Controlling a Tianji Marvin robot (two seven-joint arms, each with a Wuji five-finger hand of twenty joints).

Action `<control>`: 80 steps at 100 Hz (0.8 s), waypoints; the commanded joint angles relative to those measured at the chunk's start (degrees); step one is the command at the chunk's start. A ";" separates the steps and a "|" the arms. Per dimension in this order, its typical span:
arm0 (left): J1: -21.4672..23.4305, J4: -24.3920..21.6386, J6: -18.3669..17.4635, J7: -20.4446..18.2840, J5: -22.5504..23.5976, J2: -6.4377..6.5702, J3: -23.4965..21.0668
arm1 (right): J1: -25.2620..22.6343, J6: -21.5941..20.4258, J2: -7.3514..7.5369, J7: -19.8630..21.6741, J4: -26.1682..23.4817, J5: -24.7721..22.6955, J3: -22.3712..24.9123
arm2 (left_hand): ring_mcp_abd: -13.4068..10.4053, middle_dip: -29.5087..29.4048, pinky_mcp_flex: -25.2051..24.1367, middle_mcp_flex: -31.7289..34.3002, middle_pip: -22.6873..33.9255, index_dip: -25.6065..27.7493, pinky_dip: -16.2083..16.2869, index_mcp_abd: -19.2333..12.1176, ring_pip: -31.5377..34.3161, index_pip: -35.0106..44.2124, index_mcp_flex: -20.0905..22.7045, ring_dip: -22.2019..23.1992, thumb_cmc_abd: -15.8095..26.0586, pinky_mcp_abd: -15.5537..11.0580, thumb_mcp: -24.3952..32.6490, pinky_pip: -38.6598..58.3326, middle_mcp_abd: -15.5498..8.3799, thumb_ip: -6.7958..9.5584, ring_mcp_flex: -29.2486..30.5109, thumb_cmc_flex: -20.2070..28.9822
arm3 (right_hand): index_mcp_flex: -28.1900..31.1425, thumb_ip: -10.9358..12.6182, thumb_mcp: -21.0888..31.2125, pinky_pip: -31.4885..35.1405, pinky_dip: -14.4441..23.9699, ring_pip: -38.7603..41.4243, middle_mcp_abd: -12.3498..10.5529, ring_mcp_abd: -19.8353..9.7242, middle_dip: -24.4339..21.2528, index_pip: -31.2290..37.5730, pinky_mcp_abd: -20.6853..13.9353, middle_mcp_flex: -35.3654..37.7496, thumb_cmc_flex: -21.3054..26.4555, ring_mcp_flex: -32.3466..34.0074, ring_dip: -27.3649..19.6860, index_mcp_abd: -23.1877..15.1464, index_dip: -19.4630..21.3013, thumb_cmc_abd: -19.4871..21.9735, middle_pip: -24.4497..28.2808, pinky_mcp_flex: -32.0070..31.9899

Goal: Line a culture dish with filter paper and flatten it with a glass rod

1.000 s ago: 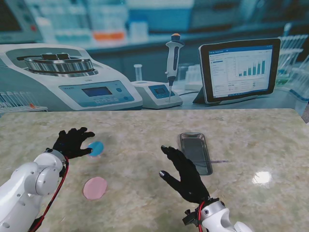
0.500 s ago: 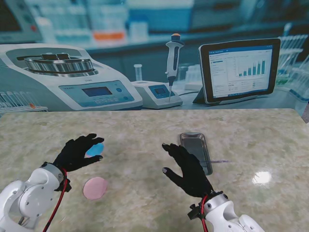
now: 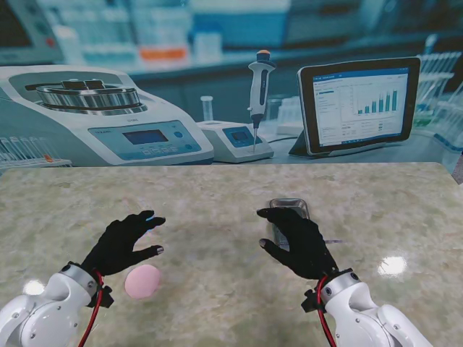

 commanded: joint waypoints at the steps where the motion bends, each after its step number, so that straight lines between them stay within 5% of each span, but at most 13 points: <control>1: 1.51 -1.03 0.16 -0.09 -0.53 -0.27 0.44 | 0.24 0.67 0.28 0.81 -0.37 -0.59 0.59 | 0.26 -0.99 -1.67 -1.45 -0.61 -0.77 1.17 0.76 -1.57 -1.71 -0.63 -1.17 2.57 0.41 -1.64 -3.31 0.31 2.05 -1.47 0.79 | -1.80 -1.01 -0.66 1.61 -0.93 2.01 0.18 -0.17 0.73 1.42 0.70 0.25 0.41 0.83 1.15 0.14 1.19 -1.06 1.09 -1.05; 30: 5.37 -3.62 0.45 3.19 0.86 -0.78 1.04 | 1.75 2.54 0.95 4.36 0.67 -3.39 2.26 | 0.19 -2.68 -2.34 -1.44 -1.79 -1.44 -0.22 0.83 -2.24 -2.96 -0.78 -3.56 3.46 0.44 -3.27 -4.88 0.29 2.42 -1.98 1.09 | -2.15 -0.92 -0.07 3.81 -2.05 3.19 0.27 -0.01 1.23 3.66 0.90 0.28 1.26 1.05 1.38 0.03 0.07 -1.02 2.56 -1.08; 57: 8.96 -5.30 -1.27 6.12 0.78 -1.26 0.88 | 3.22 4.48 1.60 7.59 2.15 -6.67 3.19 | 0.17 -2.96 -2.32 -0.99 -1.27 -1.48 -0.99 0.91 -2.10 -2.85 0.81 -4.16 3.32 0.62 -3.61 -5.36 0.46 2.48 -1.97 1.40 | -2.56 4.02 5.43 7.96 -3.59 5.08 0.06 0.12 1.49 7.47 1.04 0.32 2.59 1.83 1.50 -0.30 -1.83 -1.61 5.37 -1.20; 80: 9.89 -5.40 -3.00 5.98 0.59 -1.21 0.50 | 5.03 5.92 2.05 9.59 4.31 -9.85 3.69 | 0.18 -2.71 -2.28 -0.90 -0.39 -0.83 -1.42 0.80 -1.98 -1.81 0.83 -4.32 3.17 0.76 -3.69 -5.48 0.48 2.45 -1.99 1.54 | -1.42 1.40 9.83 13.58 -4.42 7.33 1.27 1.10 1.52 12.10 1.18 2.53 -0.10 4.15 2.05 0.26 -4.55 -2.96 7.64 -0.71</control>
